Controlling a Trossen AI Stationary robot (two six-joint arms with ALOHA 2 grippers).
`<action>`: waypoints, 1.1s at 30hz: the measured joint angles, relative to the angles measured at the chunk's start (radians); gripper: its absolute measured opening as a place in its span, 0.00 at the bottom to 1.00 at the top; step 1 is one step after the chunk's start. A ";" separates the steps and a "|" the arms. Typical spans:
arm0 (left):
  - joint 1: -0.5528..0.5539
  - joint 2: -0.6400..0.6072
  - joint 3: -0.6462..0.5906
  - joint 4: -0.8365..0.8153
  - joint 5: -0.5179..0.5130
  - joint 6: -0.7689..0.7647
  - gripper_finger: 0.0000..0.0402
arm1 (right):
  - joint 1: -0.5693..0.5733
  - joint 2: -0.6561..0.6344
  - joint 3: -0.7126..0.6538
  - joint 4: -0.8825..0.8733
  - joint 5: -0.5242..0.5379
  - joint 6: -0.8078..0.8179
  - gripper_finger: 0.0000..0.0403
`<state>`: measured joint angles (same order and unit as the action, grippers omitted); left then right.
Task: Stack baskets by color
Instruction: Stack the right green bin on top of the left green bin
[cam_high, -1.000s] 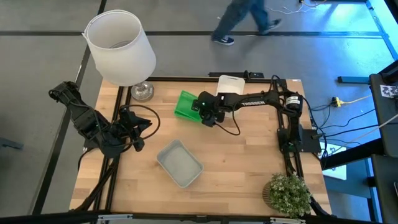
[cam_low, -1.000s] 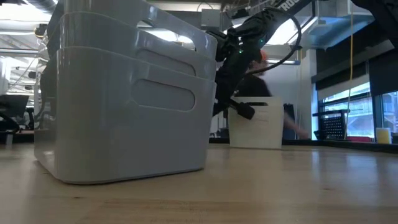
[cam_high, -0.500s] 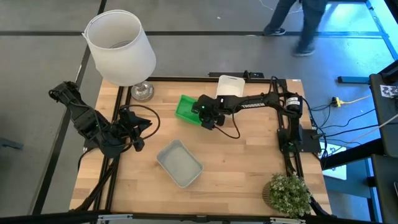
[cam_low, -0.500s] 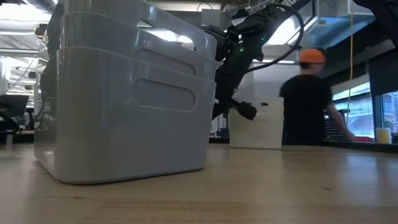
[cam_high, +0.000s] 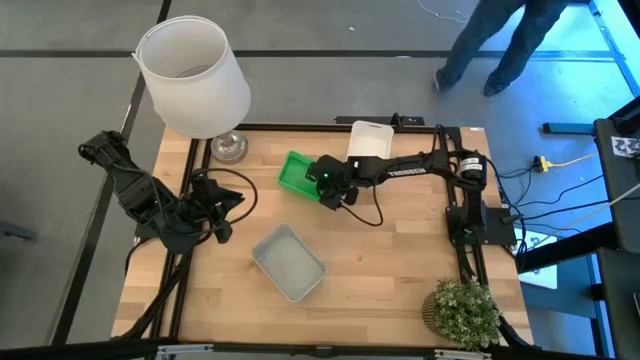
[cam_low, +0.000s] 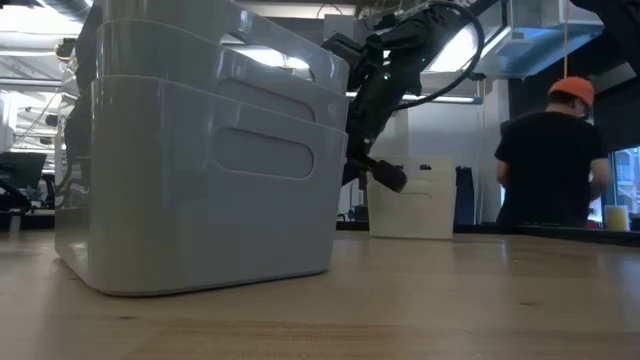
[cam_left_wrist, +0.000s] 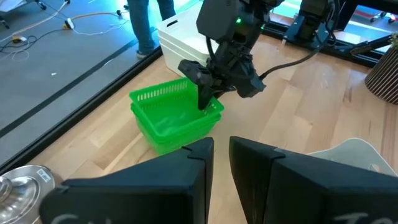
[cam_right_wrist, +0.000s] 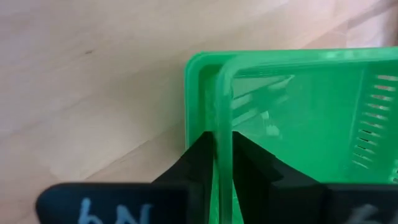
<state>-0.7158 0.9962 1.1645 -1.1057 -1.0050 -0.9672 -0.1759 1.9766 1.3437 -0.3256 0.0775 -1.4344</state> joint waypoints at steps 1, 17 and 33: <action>0.000 0.000 0.000 0.000 0.000 0.000 0.11 | 0.005 -0.002 0.000 -0.003 0.000 -0.005 0.14; 0.000 0.000 0.000 0.000 0.027 0.000 0.11 | 0.032 -0.086 0.003 -0.020 -0.046 0.060 0.14; 0.000 0.000 0.000 0.000 0.027 0.000 0.11 | 0.004 -0.087 0.003 -0.023 -0.048 0.282 0.14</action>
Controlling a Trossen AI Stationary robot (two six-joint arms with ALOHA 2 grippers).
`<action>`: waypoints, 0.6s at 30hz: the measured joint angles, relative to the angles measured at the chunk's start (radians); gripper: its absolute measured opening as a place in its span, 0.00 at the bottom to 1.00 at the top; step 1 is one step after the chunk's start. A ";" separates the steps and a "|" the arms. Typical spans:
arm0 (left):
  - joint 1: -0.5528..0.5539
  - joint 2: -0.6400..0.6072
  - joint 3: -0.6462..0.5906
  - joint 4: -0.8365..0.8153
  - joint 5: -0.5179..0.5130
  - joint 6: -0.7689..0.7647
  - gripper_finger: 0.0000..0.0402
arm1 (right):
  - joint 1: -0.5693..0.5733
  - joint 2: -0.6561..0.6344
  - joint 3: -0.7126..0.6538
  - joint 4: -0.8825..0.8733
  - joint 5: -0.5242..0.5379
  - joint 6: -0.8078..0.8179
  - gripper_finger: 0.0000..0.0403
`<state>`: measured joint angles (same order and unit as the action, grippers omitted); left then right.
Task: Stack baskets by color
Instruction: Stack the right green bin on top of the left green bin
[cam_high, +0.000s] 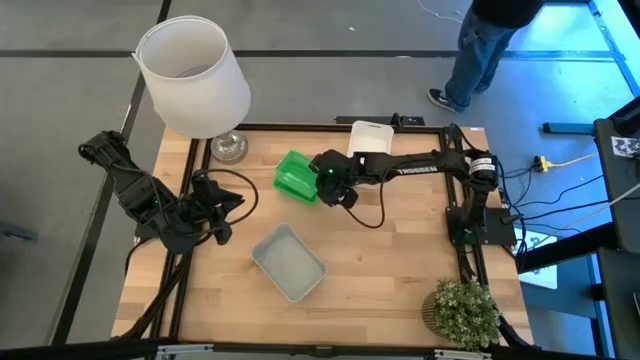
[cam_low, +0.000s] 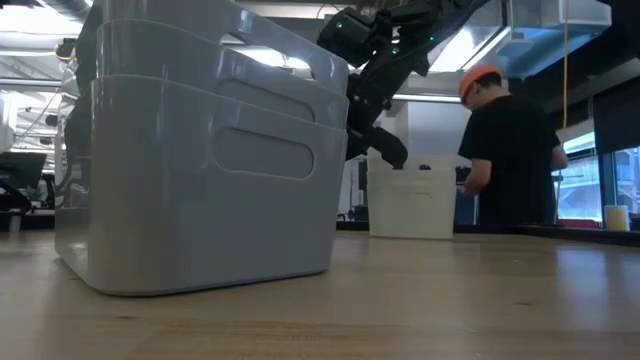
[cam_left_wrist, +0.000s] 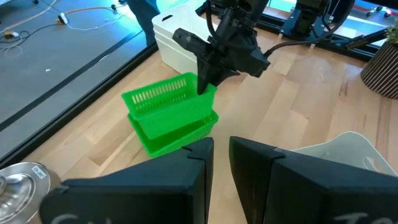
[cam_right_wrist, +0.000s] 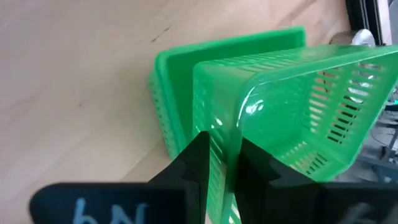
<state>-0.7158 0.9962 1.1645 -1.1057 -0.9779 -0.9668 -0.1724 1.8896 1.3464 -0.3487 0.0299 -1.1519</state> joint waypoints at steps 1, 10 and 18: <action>0.000 0.000 0.000 0.000 0.000 0.000 0.11 | -0.001 0.000 0.000 -0.005 -0.001 0.000 0.14; 0.000 0.000 0.000 0.000 0.000 0.000 0.11 | -0.001 0.000 0.000 -0.020 -0.024 -0.008 0.07; 0.000 0.000 0.000 0.000 0.000 0.000 0.11 | -0.001 0.000 0.000 -0.010 -0.031 -0.004 0.09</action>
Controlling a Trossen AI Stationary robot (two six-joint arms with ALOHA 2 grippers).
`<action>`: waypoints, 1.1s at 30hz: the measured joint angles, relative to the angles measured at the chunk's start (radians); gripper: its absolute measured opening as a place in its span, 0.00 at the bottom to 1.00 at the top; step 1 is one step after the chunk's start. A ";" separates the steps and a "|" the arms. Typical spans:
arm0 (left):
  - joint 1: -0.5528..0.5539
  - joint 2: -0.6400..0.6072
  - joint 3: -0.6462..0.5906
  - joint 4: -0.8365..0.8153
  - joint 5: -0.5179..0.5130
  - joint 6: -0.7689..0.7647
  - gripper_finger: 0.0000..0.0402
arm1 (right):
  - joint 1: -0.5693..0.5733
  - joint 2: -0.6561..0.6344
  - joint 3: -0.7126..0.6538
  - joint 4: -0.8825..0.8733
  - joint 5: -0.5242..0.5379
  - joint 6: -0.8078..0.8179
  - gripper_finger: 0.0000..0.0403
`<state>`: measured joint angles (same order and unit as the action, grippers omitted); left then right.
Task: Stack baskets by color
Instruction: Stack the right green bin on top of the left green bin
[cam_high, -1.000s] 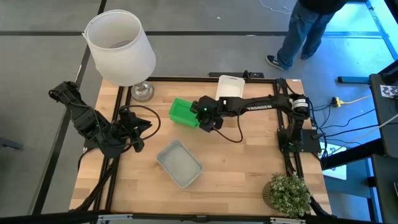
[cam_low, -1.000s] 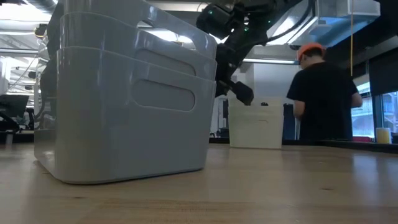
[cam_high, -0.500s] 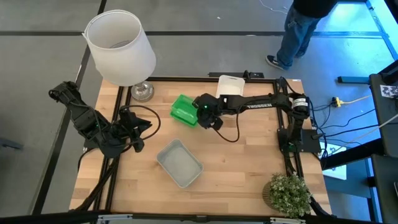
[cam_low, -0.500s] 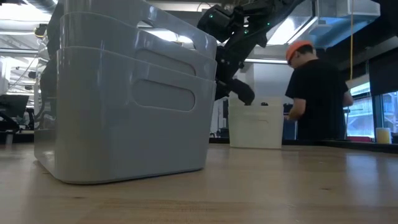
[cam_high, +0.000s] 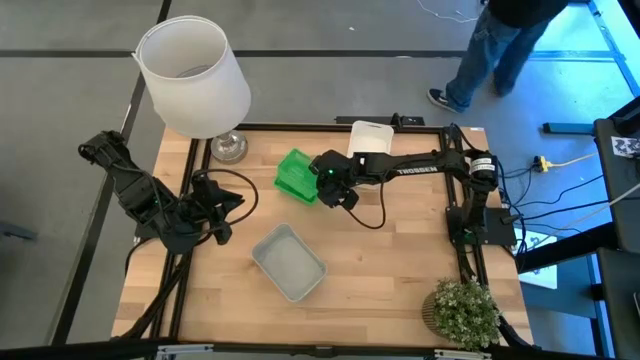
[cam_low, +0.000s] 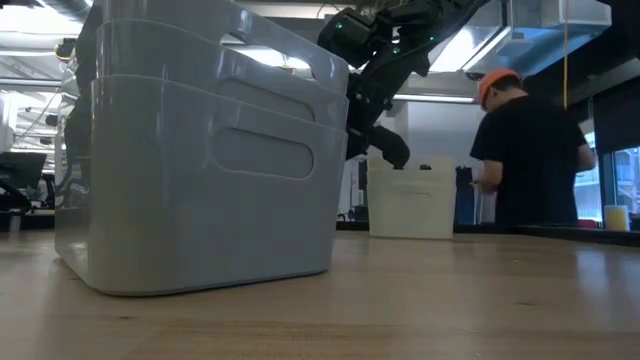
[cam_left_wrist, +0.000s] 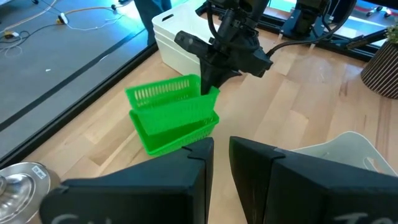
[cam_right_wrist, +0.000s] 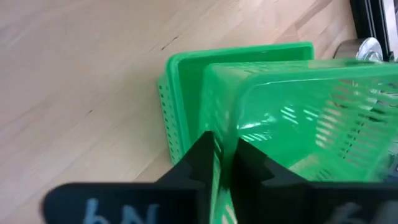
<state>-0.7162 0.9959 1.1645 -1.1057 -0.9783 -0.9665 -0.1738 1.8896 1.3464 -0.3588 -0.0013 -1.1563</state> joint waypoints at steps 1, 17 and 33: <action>0.000 0.000 0.000 0.000 0.000 0.000 0.11 | 0.000 0.000 0.000 0.000 0.000 0.000 0.11; 0.000 0.000 0.000 0.000 0.000 0.000 0.11 | 0.009 0.000 0.000 0.036 0.133 -0.026 0.22; 0.000 0.000 0.000 0.000 0.000 0.000 0.11 | 0.022 -0.093 0.000 0.053 0.253 0.127 0.22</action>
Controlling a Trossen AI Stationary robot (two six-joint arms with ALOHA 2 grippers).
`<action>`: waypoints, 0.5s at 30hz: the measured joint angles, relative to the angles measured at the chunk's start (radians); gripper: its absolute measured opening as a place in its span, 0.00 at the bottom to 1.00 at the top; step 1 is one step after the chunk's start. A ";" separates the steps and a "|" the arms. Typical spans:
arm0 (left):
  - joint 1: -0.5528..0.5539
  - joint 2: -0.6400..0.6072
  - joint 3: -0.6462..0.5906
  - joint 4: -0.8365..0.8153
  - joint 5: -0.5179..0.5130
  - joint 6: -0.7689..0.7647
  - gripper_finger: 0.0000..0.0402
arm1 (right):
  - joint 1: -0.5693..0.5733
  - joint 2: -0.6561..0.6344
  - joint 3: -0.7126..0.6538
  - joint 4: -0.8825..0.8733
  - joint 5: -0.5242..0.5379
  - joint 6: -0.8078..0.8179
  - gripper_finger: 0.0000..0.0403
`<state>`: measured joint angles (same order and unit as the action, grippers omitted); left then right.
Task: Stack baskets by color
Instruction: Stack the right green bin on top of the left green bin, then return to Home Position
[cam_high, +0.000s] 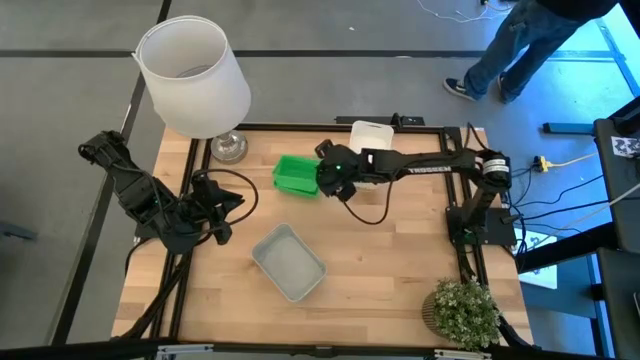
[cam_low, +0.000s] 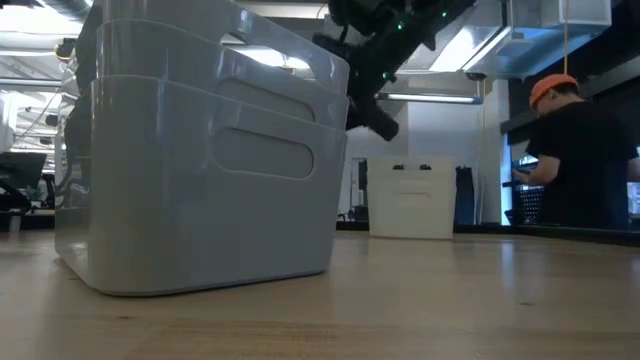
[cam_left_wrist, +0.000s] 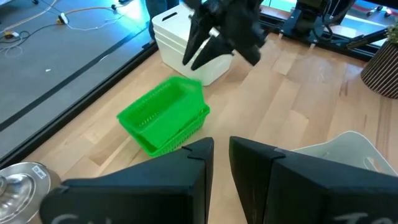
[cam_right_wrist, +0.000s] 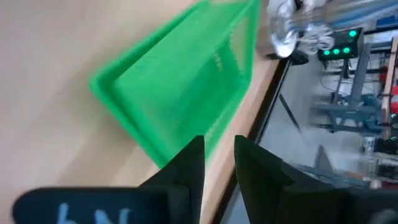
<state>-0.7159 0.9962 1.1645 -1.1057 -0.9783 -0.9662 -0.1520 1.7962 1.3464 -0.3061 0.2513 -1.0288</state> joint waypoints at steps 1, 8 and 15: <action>0.000 0.000 0.000 0.000 0.000 0.000 0.11 | 0.000 -0.011 0.000 0.003 -0.024 0.027 0.22; 0.000 0.000 0.000 0.000 0.000 0.000 0.11 | 0.000 -0.033 0.000 0.000 -0.177 0.095 0.22; 0.000 0.000 0.000 0.000 0.001 0.000 0.11 | 0.001 -0.032 0.000 0.009 -0.446 0.301 0.22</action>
<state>-0.7159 0.9958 1.1645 -1.1057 -0.9773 -0.9661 -0.1511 1.7638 1.3468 -0.2974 -0.1950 -0.7280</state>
